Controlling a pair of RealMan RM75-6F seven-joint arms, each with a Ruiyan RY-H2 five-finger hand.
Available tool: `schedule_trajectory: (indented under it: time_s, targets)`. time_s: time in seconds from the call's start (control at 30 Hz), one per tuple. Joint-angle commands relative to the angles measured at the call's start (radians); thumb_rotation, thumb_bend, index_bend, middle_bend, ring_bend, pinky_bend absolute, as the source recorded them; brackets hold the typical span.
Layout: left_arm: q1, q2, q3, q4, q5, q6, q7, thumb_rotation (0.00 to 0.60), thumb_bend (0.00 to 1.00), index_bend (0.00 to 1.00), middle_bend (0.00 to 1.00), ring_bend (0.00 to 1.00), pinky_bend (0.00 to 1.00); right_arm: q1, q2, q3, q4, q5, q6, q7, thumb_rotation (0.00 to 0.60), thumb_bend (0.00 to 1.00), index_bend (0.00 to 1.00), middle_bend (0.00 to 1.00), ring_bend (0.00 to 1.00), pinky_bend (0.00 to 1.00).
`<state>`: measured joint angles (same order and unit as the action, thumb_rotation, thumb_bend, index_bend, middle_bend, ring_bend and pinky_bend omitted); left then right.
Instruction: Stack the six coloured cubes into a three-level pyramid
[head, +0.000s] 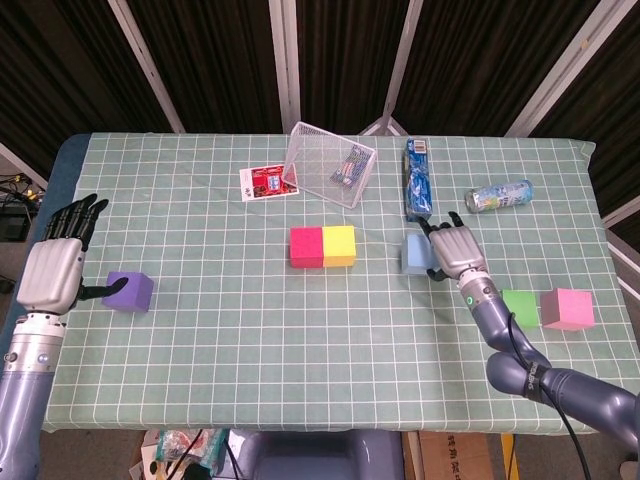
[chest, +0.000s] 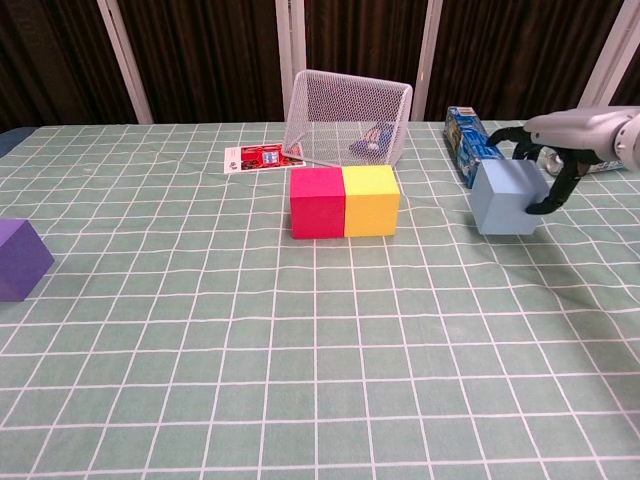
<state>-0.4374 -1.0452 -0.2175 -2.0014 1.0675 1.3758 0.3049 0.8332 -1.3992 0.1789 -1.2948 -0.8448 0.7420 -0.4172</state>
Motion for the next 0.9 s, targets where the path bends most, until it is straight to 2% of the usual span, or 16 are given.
schedule_trajectory:
  time_s: [0.03, 0.5, 0.9]
  targets:
    - [0.0, -0.001, -0.003, 0.004, -0.005, -0.001, 0.002, 0.6, 0.11, 0.0, 0.0, 0.0, 0.0, 0.029, -0.011, 0.005, 0.049, -0.021, -0.046, 0.023, 0.6, 0.3, 0.0, 0.4, 0.25, 0.0]
    - [-0.001, -0.012, -0.02, 0.029, -0.036, -0.006, 0.015, 0.6, 0.11, 0.0, 0.0, 0.0, 0.0, 0.108, -0.09, 0.008, 0.184, -0.083, -0.137, 0.082, 0.6, 0.3, 0.0, 0.4, 0.25, 0.0]
    - [0.001, -0.009, -0.027, 0.045, -0.057, -0.021, 0.005, 0.6, 0.11, 0.0, 0.0, 0.0, 0.0, 0.139, -0.125, 0.018, 0.234, -0.088, -0.168, 0.118, 0.6, 0.3, 0.0, 0.4, 0.25, 0.0]
